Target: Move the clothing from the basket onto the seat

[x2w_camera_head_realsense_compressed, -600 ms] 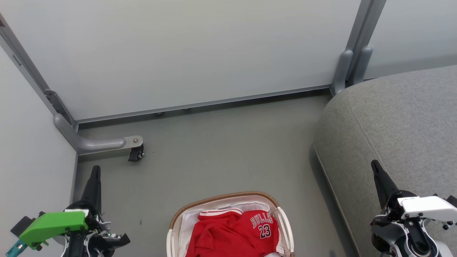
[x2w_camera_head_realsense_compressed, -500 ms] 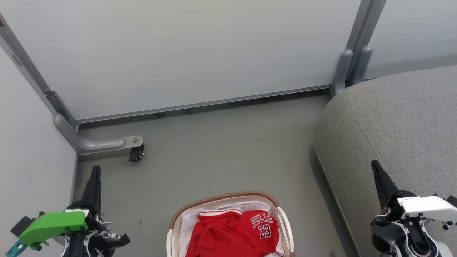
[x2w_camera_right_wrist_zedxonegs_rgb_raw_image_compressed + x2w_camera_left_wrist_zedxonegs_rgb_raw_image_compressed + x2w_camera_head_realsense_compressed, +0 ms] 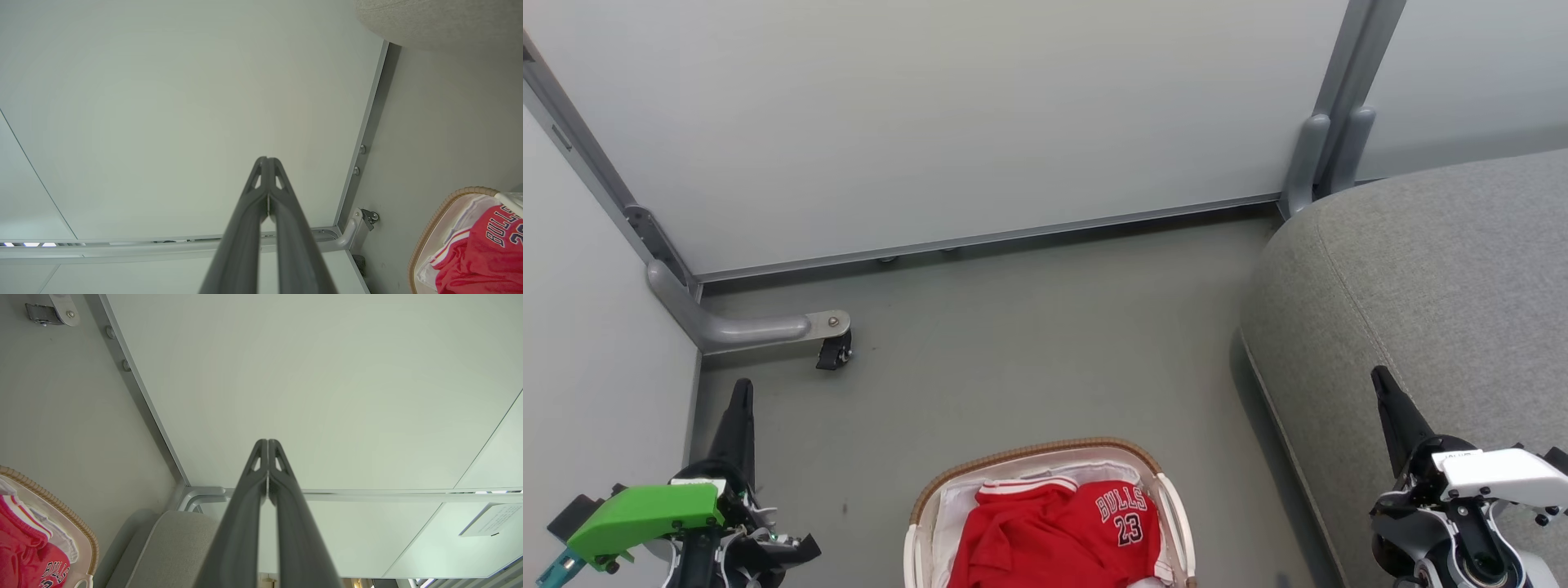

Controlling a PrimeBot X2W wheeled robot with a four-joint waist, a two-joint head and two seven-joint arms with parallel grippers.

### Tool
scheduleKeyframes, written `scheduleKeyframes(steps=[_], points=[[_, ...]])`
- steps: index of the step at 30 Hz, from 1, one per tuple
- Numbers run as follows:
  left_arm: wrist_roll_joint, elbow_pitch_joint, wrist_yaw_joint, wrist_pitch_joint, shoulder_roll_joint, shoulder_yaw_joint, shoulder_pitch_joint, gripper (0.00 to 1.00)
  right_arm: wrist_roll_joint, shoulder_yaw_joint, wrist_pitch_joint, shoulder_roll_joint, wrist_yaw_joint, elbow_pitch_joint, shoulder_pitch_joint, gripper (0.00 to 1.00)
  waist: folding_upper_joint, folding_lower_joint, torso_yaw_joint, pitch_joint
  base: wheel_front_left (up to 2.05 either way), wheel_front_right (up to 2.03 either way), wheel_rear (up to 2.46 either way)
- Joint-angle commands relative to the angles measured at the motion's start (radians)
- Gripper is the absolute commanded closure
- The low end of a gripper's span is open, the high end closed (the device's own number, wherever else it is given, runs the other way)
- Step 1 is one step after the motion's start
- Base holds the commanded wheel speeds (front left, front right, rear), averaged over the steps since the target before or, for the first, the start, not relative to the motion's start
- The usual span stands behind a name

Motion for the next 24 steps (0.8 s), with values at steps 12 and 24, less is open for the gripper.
scheduleKeyframes(steps=[12,24], points=[[-0.003,-0.001,-0.004,0.004,0.005,0.002,-0.01,1.0,0.004,-0.001,0.0,-0.006,0.0,-0.004,-0.008,1.0,0.0,0.0,0.0,0.0,0.0,0.0,0.0],[-0.003,-0.001,-0.004,0.004,0.005,0.002,-0.01,1.0,0.004,-0.001,0.0,-0.006,0.0,-0.004,-0.008,1.0,0.0,0.0,0.0,0.0,0.0,0.0,0.0]])
